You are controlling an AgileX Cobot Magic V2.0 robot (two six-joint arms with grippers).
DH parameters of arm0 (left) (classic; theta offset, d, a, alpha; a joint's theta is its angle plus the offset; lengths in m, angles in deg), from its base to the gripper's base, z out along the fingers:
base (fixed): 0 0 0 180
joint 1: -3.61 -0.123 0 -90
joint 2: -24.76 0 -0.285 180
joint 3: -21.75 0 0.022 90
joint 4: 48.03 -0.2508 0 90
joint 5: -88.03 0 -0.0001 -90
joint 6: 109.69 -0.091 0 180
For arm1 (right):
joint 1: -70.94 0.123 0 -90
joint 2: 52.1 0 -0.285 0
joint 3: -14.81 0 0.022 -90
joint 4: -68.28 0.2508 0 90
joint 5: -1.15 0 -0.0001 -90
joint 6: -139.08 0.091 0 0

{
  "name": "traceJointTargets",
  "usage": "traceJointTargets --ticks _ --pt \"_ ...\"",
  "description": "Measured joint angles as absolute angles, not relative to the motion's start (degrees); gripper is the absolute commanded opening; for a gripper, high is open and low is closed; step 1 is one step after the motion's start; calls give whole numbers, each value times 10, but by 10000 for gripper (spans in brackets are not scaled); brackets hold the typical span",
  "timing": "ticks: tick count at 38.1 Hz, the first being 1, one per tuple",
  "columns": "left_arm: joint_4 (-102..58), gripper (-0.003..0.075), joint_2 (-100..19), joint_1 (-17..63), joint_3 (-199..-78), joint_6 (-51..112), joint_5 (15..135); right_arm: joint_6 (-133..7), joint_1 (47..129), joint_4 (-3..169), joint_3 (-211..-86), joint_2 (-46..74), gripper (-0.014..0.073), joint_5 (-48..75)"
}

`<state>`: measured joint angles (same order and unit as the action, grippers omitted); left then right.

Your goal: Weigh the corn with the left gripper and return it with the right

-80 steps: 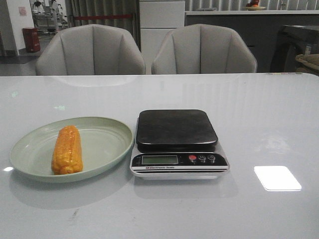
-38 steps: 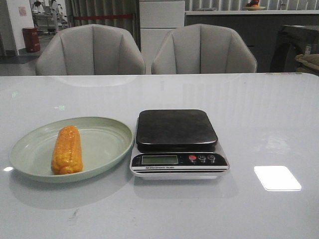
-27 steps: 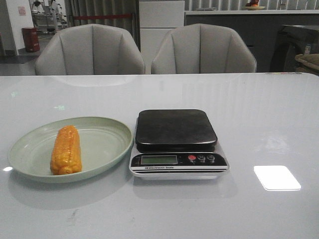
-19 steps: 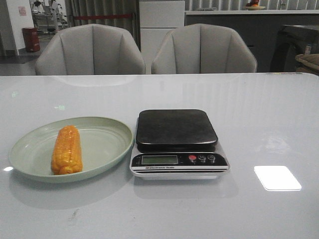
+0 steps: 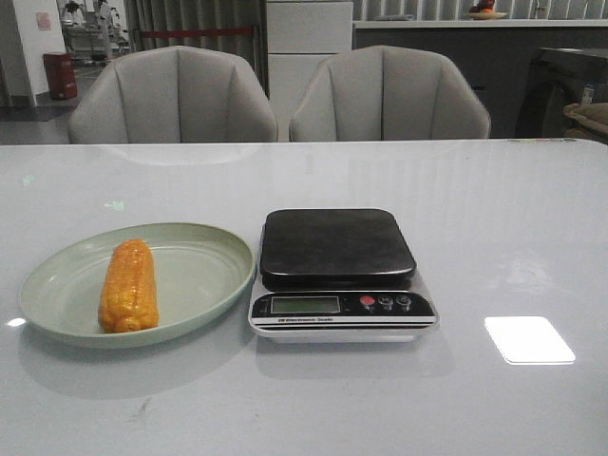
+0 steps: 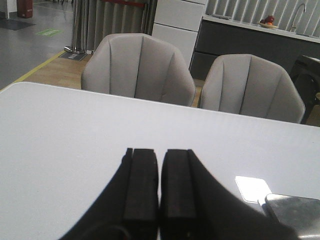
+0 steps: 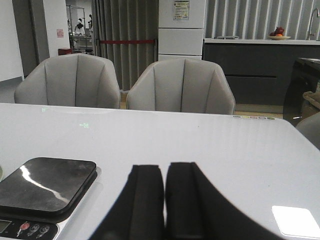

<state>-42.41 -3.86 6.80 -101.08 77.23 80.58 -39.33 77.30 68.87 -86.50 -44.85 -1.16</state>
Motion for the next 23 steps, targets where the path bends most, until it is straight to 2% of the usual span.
traceJointTargets --ticks 7,9,11,17,19,23 --pt "-418 120 -44 68 -1011 772 806 -393 773 689 -865 -448 186 -12" --pt "-416 151 -47 68 -1013 772 801 -393 773 689 -865 -448 186 -12" --pt "-414 211 -52 68 -1017 772 793 -393 773 689 -865 -448 186 -12" --pt "-415 530 -79 68 -1040 772 775 -393 773 689 -865 -448 186 -12" --pt "-415 599 -93 68 -1047 772 766 -393 773 689 -865 -448 186 -12" --pt "-417 636 -121 68 -1064 772 745 -393 773 689 -865 -448 186 -12"
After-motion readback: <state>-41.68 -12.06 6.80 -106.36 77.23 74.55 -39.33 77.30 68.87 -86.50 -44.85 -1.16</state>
